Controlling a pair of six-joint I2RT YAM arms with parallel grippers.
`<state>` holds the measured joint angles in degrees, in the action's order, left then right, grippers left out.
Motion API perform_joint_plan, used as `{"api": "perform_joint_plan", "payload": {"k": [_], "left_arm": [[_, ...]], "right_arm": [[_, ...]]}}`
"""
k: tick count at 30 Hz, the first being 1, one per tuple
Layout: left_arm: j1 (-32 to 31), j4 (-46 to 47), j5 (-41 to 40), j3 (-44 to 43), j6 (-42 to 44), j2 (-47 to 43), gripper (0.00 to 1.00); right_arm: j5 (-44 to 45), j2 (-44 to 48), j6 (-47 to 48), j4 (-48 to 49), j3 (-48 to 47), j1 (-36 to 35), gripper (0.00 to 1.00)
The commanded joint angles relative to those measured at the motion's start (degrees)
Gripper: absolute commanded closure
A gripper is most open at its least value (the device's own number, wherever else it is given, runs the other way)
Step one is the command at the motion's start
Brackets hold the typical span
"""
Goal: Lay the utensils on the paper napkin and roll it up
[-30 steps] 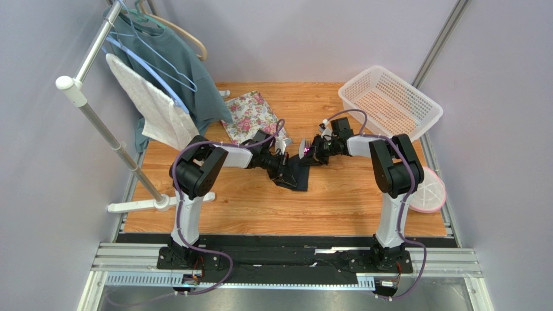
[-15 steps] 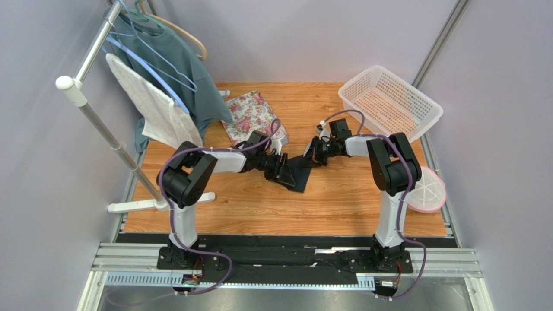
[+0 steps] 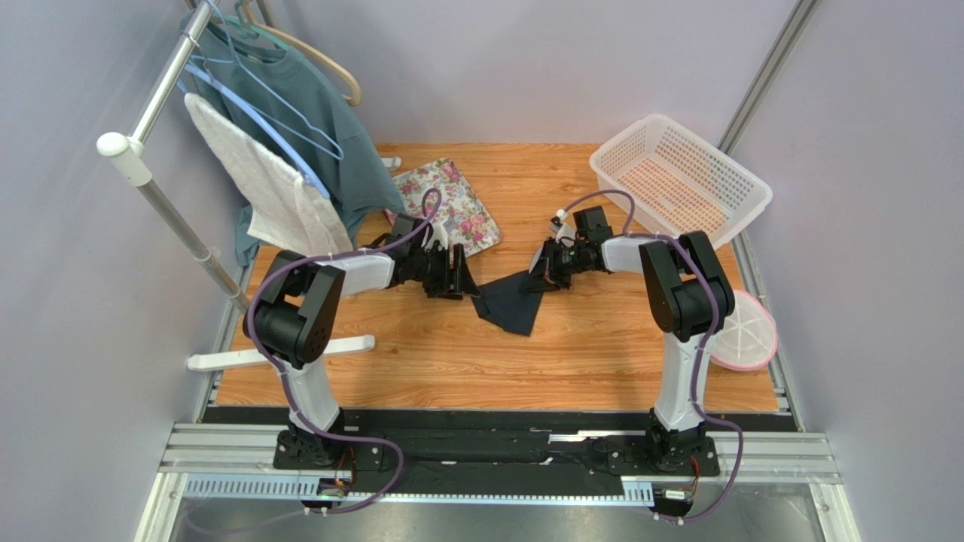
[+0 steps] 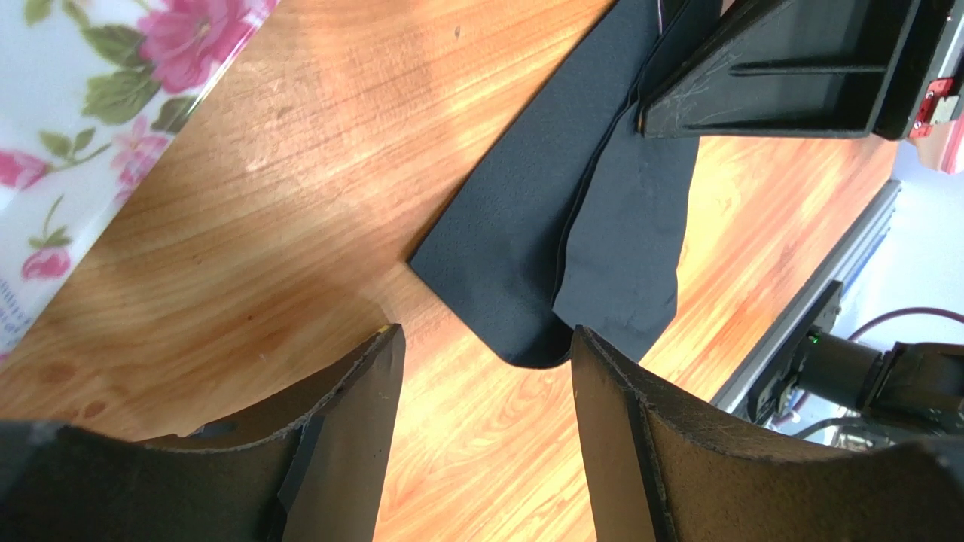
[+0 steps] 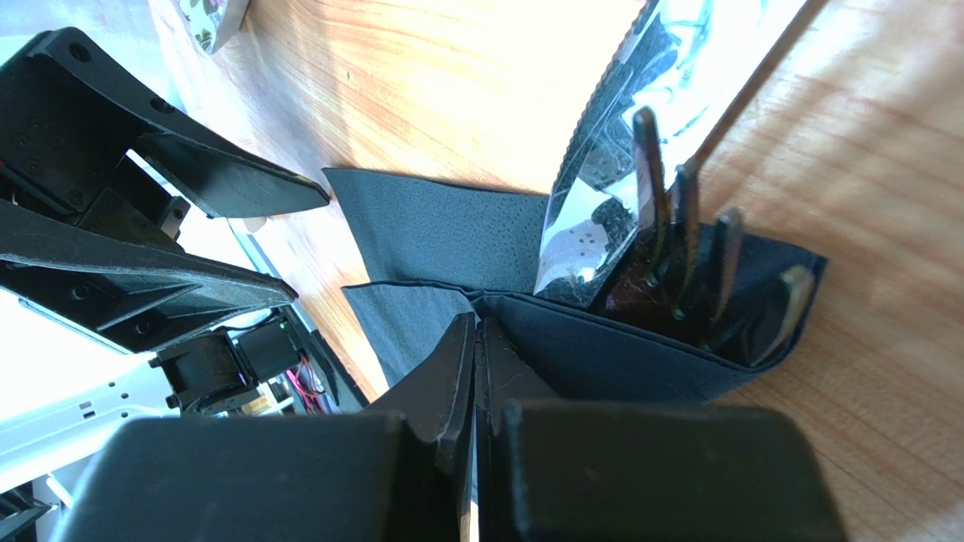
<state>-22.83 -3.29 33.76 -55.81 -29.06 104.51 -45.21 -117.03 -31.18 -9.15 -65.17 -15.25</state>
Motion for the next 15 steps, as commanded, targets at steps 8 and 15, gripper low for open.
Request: {"api": "perform_joint_plan", "payload": {"k": [8,15], "left_arm": [[-2.13,1.09,2.71,-4.57,-1.09,8.34,0.37],[-5.03,6.71,7.72,-4.75,-4.16,10.01,0.41]], "right_arm": [[7.24,-2.67,4.72,-4.83,-0.58,0.22,1.0],[7.33,-2.85,5.25,-5.62,-0.84,0.22,1.0]]}}
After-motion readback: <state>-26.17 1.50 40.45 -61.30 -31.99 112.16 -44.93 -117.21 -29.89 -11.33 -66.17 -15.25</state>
